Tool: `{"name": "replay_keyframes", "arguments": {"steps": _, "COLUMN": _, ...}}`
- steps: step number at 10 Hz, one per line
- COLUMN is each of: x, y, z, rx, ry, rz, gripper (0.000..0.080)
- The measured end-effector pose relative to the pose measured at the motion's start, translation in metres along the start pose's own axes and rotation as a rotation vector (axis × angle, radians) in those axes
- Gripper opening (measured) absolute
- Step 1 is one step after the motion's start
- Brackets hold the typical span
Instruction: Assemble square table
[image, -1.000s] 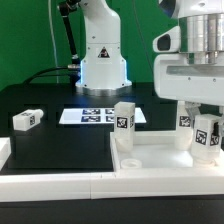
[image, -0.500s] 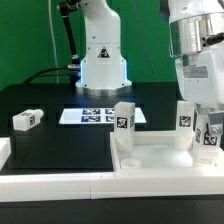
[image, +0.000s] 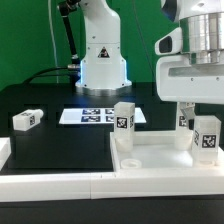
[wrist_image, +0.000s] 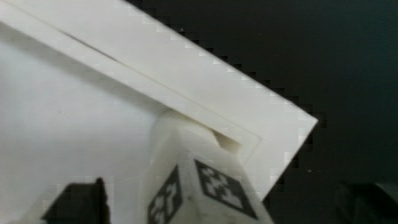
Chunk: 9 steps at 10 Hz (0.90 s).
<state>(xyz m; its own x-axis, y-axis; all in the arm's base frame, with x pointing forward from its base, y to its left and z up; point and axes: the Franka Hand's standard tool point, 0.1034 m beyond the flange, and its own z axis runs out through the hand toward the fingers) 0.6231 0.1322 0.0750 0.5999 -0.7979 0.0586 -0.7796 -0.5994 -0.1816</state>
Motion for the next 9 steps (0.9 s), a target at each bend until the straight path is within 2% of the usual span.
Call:
{"name": "replay_keyframes", "arguments": {"steps": 2, "x": 0.003, "y": 0.001, "z": 0.0, "rx": -0.005, "ry": 0.002, "rz": -0.214, "gripper": 0.0648}}
{"name": "replay_keyframes", "arguments": {"steps": 3, "x": 0.013, "y": 0.004, "z": -0.002, "rx": -0.011, "ry": 0.005, "rz": -0.415, "gripper": 0.0648}}
{"name": "replay_keyframes", "arguments": {"steps": 4, "x": 0.018, "y": 0.005, "z": -0.003, "rx": -0.021, "ry": -0.005, "rz": -0.565, "gripper": 0.0648}}
{"name": "replay_keyframes", "arguments": {"steps": 5, "x": 0.016, "y": 0.005, "z": -0.001, "rx": -0.048, "ry": -0.022, "rz": -0.708, "gripper": 0.0648}}
{"name": "replay_keyframes", "arguments": {"steps": 7, "x": 0.018, "y": 0.004, "z": -0.001, "rx": -0.044, "ry": -0.014, "rz": -0.672, "gripper": 0.0648}}
{"name": "replay_keyframes", "arguments": {"steps": 8, "x": 0.018, "y": 0.004, "z": -0.001, "rx": -0.044, "ry": -0.014, "rz": -0.673, "gripper": 0.0514}}
{"name": "replay_keyframes", "arguments": {"steps": 9, "x": 0.018, "y": 0.004, "z": -0.001, "rx": -0.043, "ry": -0.014, "rz": -0.619, "gripper": 0.0514}}
